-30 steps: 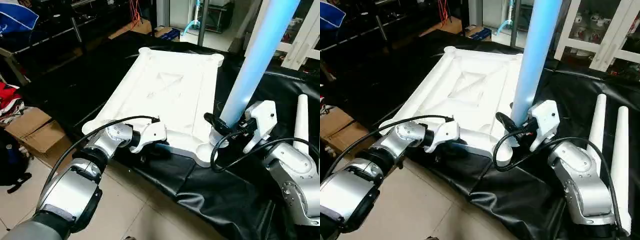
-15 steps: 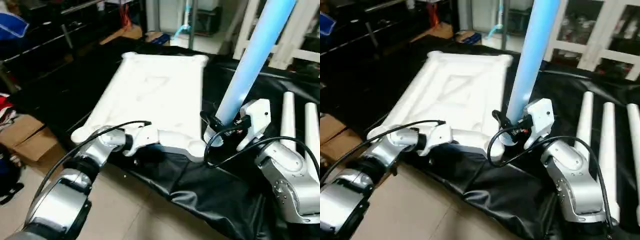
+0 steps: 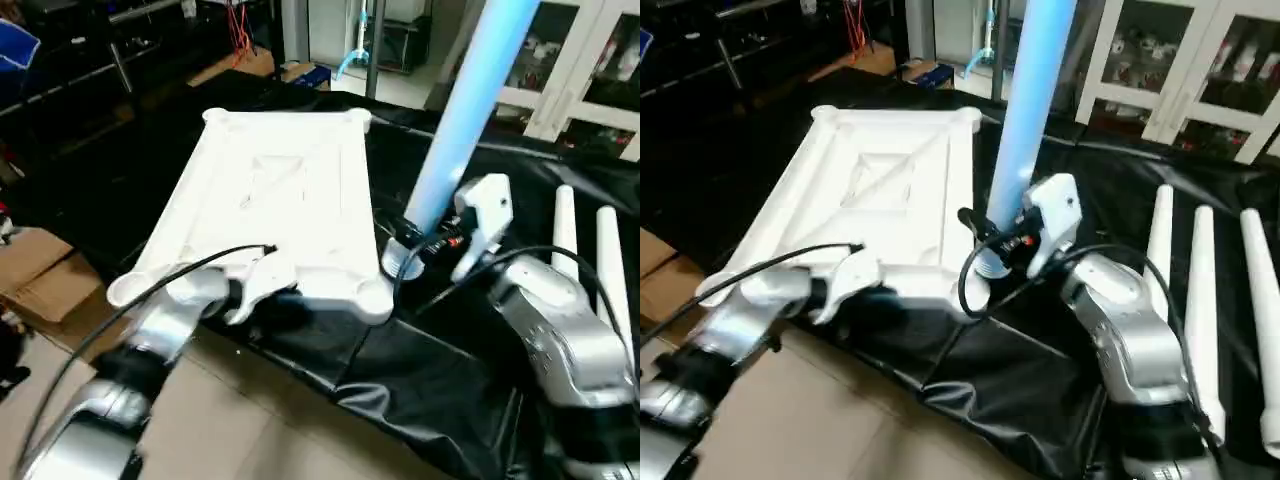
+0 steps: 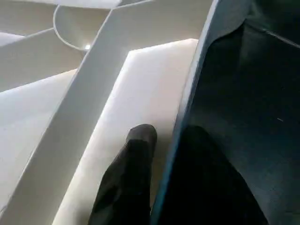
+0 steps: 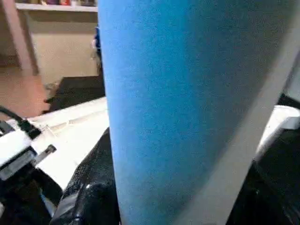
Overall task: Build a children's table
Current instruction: Insert table leg to table base
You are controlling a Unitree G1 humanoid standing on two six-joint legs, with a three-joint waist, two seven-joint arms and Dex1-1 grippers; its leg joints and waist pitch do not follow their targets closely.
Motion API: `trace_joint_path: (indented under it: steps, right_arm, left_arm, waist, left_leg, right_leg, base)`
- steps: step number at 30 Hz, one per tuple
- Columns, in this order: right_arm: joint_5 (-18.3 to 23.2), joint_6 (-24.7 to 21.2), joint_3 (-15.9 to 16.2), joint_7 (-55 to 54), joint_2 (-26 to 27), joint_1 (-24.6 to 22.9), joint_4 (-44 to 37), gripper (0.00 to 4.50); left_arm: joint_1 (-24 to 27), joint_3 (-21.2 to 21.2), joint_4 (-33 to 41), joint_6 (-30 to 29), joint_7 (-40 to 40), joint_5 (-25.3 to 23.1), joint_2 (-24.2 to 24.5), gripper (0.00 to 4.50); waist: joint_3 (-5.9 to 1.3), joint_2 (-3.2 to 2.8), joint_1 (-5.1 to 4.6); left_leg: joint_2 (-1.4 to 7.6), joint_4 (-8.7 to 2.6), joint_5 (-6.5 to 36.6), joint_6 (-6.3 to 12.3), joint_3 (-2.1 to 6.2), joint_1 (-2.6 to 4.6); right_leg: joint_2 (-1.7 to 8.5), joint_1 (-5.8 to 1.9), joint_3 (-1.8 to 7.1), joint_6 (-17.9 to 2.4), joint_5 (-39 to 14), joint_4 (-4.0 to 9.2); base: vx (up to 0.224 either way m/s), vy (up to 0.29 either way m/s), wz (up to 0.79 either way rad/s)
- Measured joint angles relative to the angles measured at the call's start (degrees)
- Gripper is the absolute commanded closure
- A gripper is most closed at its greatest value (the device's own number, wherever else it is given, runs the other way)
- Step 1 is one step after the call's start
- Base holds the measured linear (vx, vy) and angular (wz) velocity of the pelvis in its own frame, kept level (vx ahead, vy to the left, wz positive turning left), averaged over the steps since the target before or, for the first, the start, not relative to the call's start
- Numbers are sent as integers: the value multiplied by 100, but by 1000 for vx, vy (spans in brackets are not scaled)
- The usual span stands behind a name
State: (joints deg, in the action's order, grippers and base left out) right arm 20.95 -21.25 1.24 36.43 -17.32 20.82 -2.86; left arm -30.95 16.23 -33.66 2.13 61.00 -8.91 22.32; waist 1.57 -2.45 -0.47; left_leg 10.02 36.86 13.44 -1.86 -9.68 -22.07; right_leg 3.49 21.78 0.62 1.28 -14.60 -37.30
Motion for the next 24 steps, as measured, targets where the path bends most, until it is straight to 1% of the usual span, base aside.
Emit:
trace_joint_path:
  steps: [2, 3, 5, 8, 13, 17, 19, 21, 24]
  right_arm:
    - [148, -132, 79, 269, 3, 5, 170, 264]
    - [205, -176, 98, 414, -3, 4, 274, 264]
    - [284, -209, 105, 580, -2, 15, 512, 264]
    - [394, -240, 99, 728, 5, 137, 743, 264]
    - [365, -255, 153, 926, -140, 277, 814, 264]
    - [364, -366, 165, 1041, -212, 329, 814, 264]
    - [296, -369, 267, 1075, -320, 327, 813, 264]
    - [72, -363, 438, 1097, -458, 316, 816, 264]
    - [-70, -358, 501, 1077, -477, 290, 832, 264]
  left_arm:
    - [31, 33, 118, 13, 12, 0, 2, 372]
    - [46, 36, 170, 31, 25, 2, 7, 372]
    - [71, 45, 259, 20, 40, 6, 1, 372]
    - [18, 72, 248, -76, -14, -11, -54, 372]
    - [-168, 112, 41, -192, -193, -89, -238, 372]
    - [-205, 118, 17, -240, -169, -88, -252, 372]
    - [-230, 142, -2, -244, -162, -87, -260, 372]
    - [-260, 156, -36, -243, -141, -83, -262, 372]
    - [-262, 156, -41, -246, -116, -76, -262, 372]
  waist:
    - [8, 81, 63]
    - [16, 115, 78]
    - [15, 145, 95]
    - [18, 156, 119]
    - [18, 167, 205]
    - [19, 169, 221]
    - [20, 172, 232]
    - [18, 179, 237]
    - [17, 178, 237]
  left_leg:
    - [0, -3, 0, 0, -1, 1]
    - [1, -3, 0, 0, -1, 0]
    - [-2, -3, 1, 1, -4, -8]
    - [-9, -3, 1, 2, -11, -9]
    - [-6, -2, -5, 3, -15, -6]
    - [-5, -2, -5, 2, -15, -5]
    - [-5, -2, -5, 2, -15, -6]
    - [-5, -2, -5, 2, -16, -6]
    - [-5, -2, -5, 1, -15, -6]
  right_leg:
    - [0, 0, -1, 0, 0, 3]
    - [0, 1, -2, 0, 0, 3]
    - [4, 2, -1, -1, 0, 14]
    - [13, 3, 1, -1, 0, 14]
    - [14, 3, 1, -1, 2, 7]
    - [13, 3, 1, -1, 2, 6]
    - [13, 3, 1, -1, 2, 7]
    - [13, 3, 1, -1, 2, 7]
    - [13, 3, 0, -1, 2, 6]
  base:
    - [0, 0, 0]
    - [0, 0, 0]
    - [0, 0, 0]
    - [0, 0, 0]
    - [0, 0, 0]
    - [0, 0, 0]
    - [0, 0, 0]
    - [0, 0, 0]
    - [0, 0, 0]
